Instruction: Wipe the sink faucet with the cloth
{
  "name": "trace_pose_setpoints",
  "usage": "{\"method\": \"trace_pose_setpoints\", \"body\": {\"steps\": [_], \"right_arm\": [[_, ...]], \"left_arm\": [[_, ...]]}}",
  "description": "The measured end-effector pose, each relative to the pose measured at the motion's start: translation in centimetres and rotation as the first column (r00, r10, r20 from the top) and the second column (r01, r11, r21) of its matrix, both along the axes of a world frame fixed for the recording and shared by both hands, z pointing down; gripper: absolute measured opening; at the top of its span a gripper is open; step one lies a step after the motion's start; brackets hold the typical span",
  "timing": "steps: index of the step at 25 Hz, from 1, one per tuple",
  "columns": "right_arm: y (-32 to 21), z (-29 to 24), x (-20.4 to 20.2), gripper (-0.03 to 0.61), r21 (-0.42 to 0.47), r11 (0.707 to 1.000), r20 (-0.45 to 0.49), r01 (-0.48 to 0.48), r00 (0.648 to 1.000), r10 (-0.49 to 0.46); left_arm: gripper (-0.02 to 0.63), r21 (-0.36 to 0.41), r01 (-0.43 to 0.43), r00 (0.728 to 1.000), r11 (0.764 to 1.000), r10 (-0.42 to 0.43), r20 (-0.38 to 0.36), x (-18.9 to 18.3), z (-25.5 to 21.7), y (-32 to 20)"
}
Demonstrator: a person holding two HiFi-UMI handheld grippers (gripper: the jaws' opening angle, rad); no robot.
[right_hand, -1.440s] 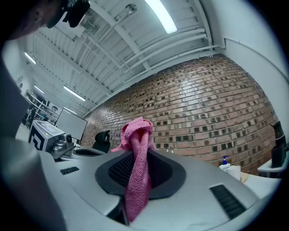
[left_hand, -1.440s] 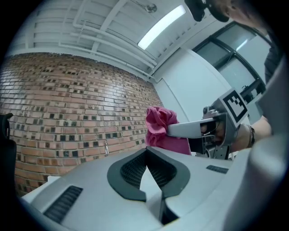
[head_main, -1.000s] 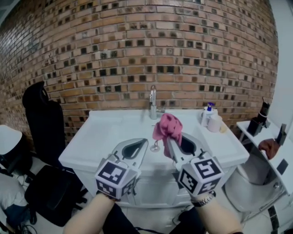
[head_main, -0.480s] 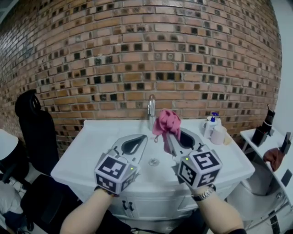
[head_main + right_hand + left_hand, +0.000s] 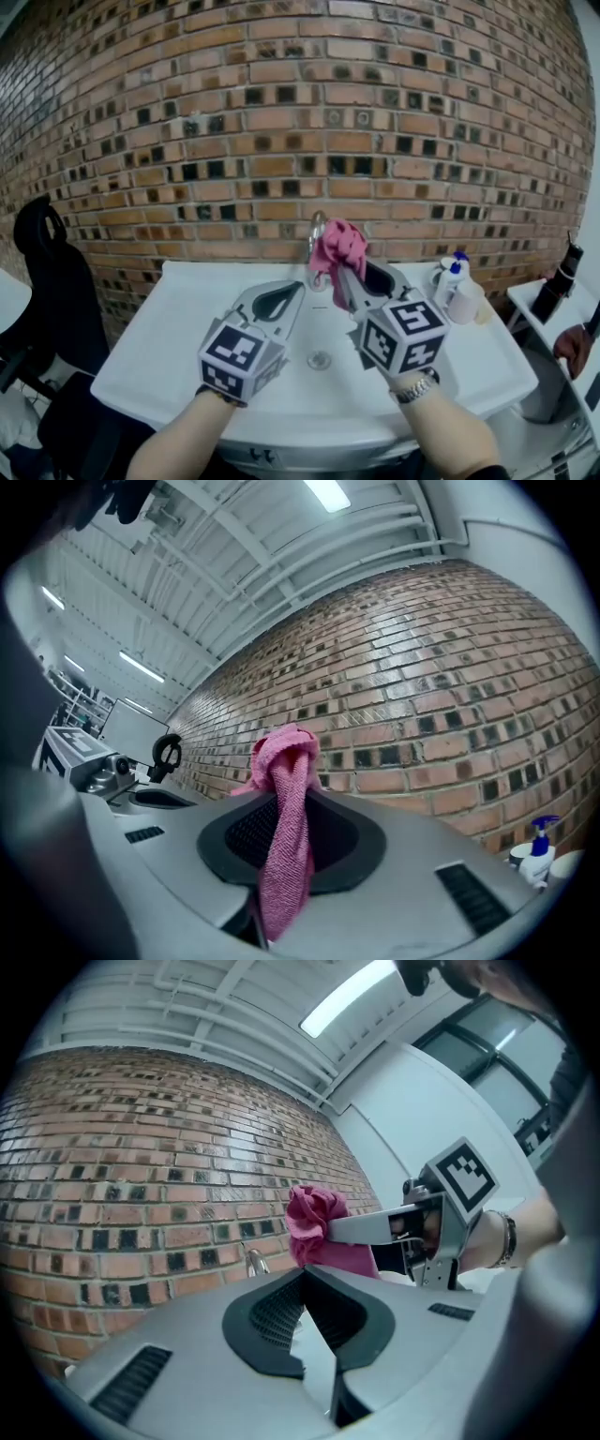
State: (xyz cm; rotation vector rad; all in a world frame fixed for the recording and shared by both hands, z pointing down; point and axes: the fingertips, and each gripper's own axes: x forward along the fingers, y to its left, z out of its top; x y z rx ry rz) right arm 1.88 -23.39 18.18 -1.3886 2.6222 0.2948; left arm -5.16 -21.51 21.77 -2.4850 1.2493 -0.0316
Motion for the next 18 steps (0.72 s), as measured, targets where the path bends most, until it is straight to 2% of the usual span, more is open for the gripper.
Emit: {"method": "trace_pose_setpoints", "body": {"steps": [7,15,18], "right_arm": [[-4.9,-0.5,-1.0,0.075,-0.008,1.000,-0.026,-0.006,1.000,0.006],[-8.5,-0.6,-1.8,0.074,-0.023,1.000,-0.047,0.006,0.999,-0.007],[-9.5,-0.9,-1.9,0.072,-0.024,1.000,-0.050,0.006,0.999,-0.007]], "left_arm": [[0.006,-0.007,0.006,1.000,1.000,-0.006,0.005,0.2,0.3,-4.6],[0.006,-0.042,0.013,0.999,0.999,-0.014,-0.037,0.3,0.8,-8.3],[0.006,-0.049,0.019,1.000,0.999,-0.020,-0.018,0.2,0.7,-9.1]]}}
